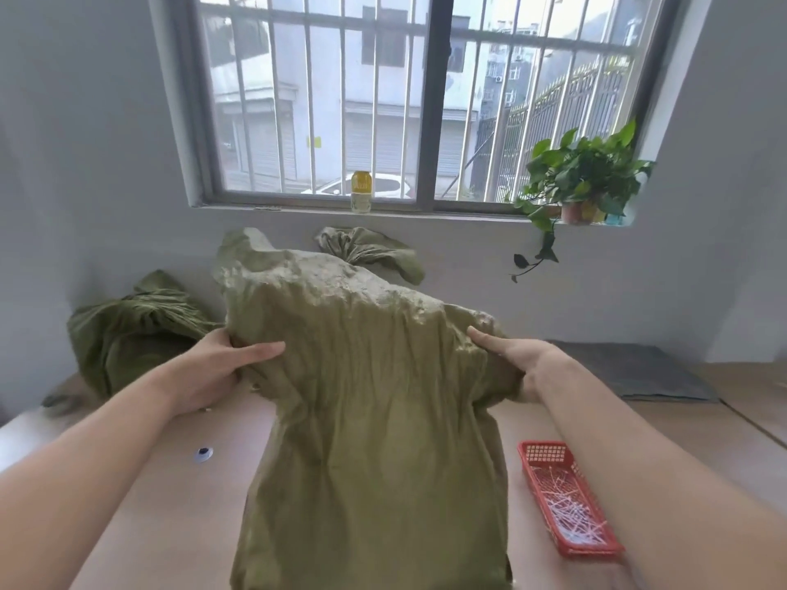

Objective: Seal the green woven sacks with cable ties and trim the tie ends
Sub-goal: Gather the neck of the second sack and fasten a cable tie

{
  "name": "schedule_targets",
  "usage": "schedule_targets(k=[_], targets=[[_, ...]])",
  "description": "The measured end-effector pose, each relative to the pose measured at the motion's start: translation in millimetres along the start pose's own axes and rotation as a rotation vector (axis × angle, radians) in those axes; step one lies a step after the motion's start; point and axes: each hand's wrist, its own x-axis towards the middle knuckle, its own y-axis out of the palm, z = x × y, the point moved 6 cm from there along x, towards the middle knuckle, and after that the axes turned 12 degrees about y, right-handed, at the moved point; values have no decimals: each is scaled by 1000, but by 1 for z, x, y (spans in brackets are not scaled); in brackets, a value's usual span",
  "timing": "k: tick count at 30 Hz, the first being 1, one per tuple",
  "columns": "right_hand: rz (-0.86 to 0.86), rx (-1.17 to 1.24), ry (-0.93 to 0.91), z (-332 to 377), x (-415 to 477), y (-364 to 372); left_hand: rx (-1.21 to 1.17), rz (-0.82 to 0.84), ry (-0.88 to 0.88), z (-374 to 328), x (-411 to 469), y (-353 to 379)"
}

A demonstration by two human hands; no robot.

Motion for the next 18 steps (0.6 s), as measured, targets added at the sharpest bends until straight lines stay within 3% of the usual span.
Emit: schedule_targets(k=[3,9,11,14,18], targets=[[30,-74,-101,11,-7,7,49,26,-43,2,-8,1],[314,207,-640,56,-48,15,32,-122,151,-40,-3,10],[385,307,-722,58,-55,9,-26,-166,182,-49,-6,9],[468,269,-647,34,-44,6,-42,-68,147,-33,-13,12],[439,-124,-436,-5,-34,17,-37,32,27,-7,-23,21]])
